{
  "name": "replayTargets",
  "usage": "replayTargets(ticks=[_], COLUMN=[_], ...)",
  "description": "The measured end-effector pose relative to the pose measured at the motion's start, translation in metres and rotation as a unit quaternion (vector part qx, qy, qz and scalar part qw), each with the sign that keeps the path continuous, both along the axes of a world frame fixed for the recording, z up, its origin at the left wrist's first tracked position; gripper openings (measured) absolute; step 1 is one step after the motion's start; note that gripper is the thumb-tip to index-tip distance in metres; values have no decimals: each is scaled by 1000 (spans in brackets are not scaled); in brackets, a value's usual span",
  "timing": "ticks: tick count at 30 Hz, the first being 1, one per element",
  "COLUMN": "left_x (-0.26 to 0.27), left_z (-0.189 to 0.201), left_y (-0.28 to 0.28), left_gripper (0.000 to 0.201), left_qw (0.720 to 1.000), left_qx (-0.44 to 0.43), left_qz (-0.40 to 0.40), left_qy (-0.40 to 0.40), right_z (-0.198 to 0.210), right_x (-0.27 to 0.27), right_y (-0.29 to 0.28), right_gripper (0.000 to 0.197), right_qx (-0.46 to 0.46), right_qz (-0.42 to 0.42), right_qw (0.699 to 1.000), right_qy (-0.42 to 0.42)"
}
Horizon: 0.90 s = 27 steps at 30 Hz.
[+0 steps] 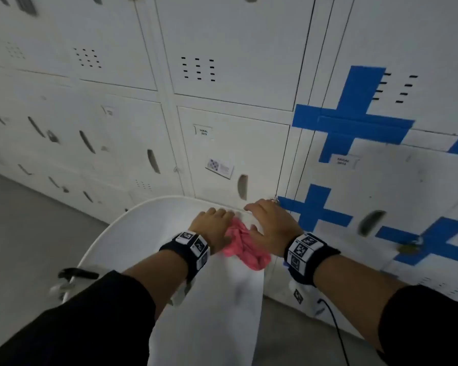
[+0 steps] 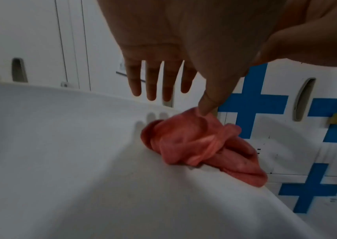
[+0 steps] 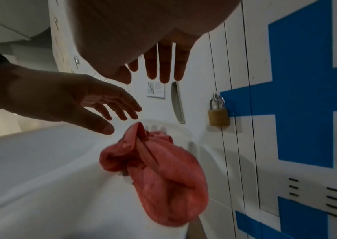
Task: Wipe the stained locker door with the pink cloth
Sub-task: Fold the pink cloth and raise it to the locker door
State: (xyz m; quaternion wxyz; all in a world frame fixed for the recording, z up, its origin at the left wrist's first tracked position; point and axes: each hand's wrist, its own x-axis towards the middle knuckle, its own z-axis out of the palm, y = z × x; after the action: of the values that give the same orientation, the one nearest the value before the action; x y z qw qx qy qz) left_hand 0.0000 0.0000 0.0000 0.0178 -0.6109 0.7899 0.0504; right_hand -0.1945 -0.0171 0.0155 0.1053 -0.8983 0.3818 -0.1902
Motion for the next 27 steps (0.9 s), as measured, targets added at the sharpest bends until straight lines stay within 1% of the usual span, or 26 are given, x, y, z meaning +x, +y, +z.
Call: replayTargets(ticks=[2,4,6,8,10,12,14,18,20,21,22,24,25,26,27], left_x=[1,1,0,-1,-2,-4,-4,-2,-3,-5,-7,-12,-15,-18,-21], left_z=[-12,-26,-37,-42,-46,-45,-41,-28,-14,-6,3,25,36,48,61], left_y=[-3,-5,-10,-13,-16,-19,-23,-33,-42,-47,-51,-57,-60,-63,-65], left_gripper=[60,66,73,74,61,46,38,36,31,32,38,62,65,56,41], left_qw=[999,999,997,996,997,998,999,998,997,997,996,994,993,990,988], left_qx=[25,40,66,80,73,55,52,55,49,45,40,25,12,-3,-18], left_qz=[10,9,13,18,18,12,6,-9,-23,-25,-27,-27,-32,-42,-54], left_qy=[20,29,35,27,14,5,4,23,47,62,78,106,117,132,144], right_z=[-11,-27,-40,-50,-58,-61,-59,-54,-45,-38,-27,-6,4,17,29], right_x=[3,5,6,6,5,5,4,3,3,3,3,-1,-4,-7,-11], right_y=[-3,-4,-8,-11,-13,-14,-15,-17,-21,-21,-22,-21,-21,-18,-17], right_gripper=[48,47,44,41,41,46,51,51,47,43,39,37,40,45,49], right_qx=[10,20,19,27,40,51,58,45,35,33,29,11,1,-8,-15], right_qz=[3,4,2,-3,-7,-12,-15,-27,-27,-30,-34,-42,-49,-58,-69], right_qw=[1000,999,999,999,999,998,998,999,999,999,999,999,998,998,996], right_qy=[17,35,34,25,25,30,30,13,-2,-9,-14,-25,-31,-38,-46])
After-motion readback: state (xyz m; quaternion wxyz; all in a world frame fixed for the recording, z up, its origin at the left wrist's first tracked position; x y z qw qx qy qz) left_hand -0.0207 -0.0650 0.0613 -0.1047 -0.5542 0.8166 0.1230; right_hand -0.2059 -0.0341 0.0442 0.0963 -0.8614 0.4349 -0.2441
